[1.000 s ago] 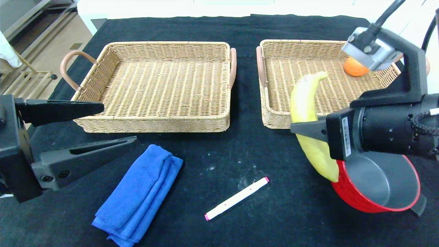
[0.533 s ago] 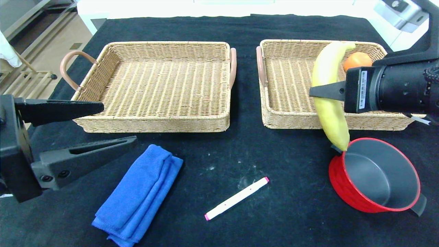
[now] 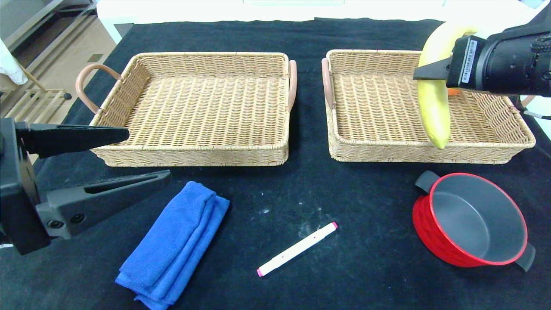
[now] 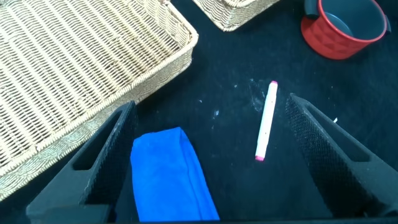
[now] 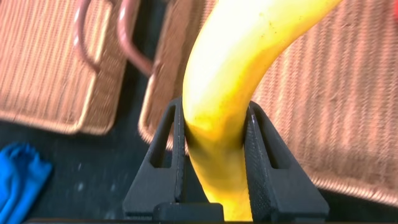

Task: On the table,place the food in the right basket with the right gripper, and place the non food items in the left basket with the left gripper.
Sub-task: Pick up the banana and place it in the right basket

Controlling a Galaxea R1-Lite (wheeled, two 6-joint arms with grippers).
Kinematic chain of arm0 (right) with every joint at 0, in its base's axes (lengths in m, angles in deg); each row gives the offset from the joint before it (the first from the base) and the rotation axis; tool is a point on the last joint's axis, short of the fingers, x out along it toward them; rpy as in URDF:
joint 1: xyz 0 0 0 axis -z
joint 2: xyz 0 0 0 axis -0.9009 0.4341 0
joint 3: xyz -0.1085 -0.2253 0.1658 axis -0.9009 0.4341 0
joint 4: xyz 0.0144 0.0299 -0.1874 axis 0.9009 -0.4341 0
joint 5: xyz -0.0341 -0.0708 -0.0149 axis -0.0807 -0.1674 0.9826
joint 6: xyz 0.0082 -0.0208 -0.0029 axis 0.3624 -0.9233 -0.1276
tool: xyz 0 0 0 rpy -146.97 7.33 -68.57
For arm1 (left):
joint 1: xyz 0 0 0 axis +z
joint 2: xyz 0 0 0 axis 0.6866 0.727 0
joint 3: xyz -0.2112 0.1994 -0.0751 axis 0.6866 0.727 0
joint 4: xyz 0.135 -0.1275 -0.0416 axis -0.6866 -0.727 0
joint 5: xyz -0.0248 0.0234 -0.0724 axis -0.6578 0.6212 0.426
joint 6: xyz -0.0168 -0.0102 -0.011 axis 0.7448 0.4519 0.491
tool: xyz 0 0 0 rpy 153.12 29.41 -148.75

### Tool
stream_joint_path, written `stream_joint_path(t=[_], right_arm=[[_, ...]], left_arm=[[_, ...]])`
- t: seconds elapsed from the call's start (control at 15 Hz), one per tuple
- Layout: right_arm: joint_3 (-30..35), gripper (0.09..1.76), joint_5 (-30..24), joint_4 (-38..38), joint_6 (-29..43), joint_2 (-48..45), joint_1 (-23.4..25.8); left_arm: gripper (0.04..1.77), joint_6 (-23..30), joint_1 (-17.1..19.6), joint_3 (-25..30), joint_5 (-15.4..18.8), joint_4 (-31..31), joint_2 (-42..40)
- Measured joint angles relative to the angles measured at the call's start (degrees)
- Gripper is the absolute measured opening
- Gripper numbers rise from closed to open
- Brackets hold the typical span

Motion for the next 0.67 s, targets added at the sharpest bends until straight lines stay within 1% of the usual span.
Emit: stream_joint_path(t=[0.4,0.67], right_arm=[[-8.22,0.62,-0.11,0.02,3.50,6.99,6.75],[-9.87,0.62,-1.08,5.27,4.88,10.42,10.48]], left_arm=[[1.72,0.00,0.00,0.00,0.06,0.02,0.00],[1.72,0.00,0.00,-0.04,0.09,0.02,-0.02]])
